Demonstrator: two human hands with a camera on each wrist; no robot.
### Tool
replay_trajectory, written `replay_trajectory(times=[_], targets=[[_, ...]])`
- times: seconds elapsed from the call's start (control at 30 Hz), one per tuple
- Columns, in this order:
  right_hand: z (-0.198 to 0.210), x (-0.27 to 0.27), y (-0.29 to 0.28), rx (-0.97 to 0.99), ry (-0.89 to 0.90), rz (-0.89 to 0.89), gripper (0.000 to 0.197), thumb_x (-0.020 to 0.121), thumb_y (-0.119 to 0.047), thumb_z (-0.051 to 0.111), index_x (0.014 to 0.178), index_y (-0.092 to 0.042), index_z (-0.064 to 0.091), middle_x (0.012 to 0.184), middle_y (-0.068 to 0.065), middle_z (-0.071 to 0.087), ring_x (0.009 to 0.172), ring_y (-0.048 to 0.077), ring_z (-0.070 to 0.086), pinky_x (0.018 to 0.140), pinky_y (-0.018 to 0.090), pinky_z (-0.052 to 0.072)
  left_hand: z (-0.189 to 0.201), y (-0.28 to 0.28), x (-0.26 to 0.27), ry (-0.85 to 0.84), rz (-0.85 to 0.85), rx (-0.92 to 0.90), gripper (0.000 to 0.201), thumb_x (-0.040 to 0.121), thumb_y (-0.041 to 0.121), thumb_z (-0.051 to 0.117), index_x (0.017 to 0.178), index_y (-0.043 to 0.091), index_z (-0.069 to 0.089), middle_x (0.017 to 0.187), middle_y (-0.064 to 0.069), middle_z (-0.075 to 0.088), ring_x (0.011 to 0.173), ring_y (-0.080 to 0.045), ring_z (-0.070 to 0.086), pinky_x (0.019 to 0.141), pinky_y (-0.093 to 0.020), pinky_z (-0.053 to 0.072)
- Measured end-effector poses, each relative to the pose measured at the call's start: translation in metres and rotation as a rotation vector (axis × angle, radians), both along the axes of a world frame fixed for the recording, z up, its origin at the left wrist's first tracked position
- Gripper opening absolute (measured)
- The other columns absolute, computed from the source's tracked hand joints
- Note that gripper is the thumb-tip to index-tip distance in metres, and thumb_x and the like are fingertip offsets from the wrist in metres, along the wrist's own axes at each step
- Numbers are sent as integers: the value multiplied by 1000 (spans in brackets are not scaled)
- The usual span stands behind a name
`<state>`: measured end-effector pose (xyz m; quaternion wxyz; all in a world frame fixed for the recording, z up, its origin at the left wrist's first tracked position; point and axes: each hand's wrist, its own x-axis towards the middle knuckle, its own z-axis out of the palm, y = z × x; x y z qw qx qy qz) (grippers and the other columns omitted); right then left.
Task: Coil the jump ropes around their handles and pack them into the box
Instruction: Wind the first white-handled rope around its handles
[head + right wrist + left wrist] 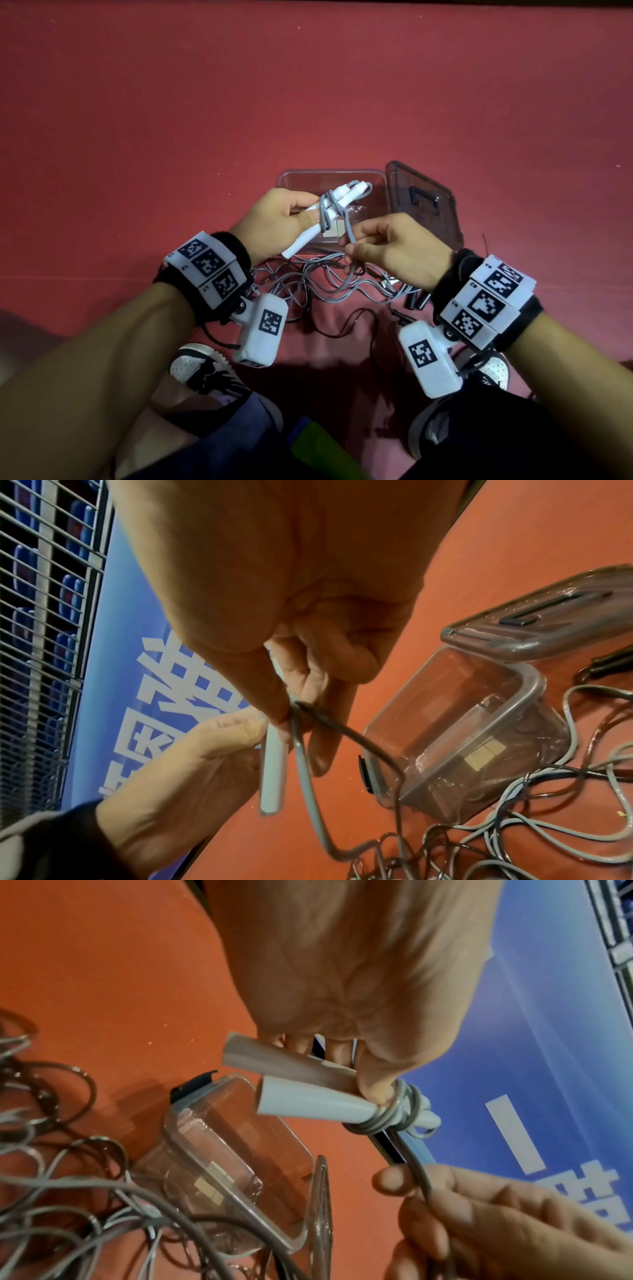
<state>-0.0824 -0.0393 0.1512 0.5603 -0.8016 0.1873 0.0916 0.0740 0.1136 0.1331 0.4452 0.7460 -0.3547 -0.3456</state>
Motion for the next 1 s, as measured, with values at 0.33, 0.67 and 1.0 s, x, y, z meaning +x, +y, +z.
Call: replay_trajectory(times=[0.33, 0.67, 1.0], targets=[[-9, 1, 13, -390, 26, 236, 22, 97, -18, 58, 76, -12, 64, 71, 1, 71, 71, 18, 66, 73, 32, 52, -11, -1, -2, -535, -234, 393, 28, 89, 35, 45, 98, 21, 68, 90, -3, 71, 93, -32, 62, 93, -44, 46], [-15, 3, 10, -479, -35, 280, 10, 93, -28, 69, 90, -26, 78, 76, -3, 72, 73, 11, 63, 71, 23, 45, -15, 0, -16, -596, -503, 550, 19, 93, 18, 52, 76, 23, 57, 86, 2, 64, 102, -23, 46, 99, -44, 28], [-9, 4, 2, -294, -53, -69, 24, 71, -35, 88, 71, -17, 72, 61, -5, 67, 51, 1, 51, 54, 13, 40, -4, 0, -16, -345, -552, 420, 29, 96, 21, 63, 76, 42, 62, 81, 16, 62, 96, -14, 59, 101, -44, 31]])
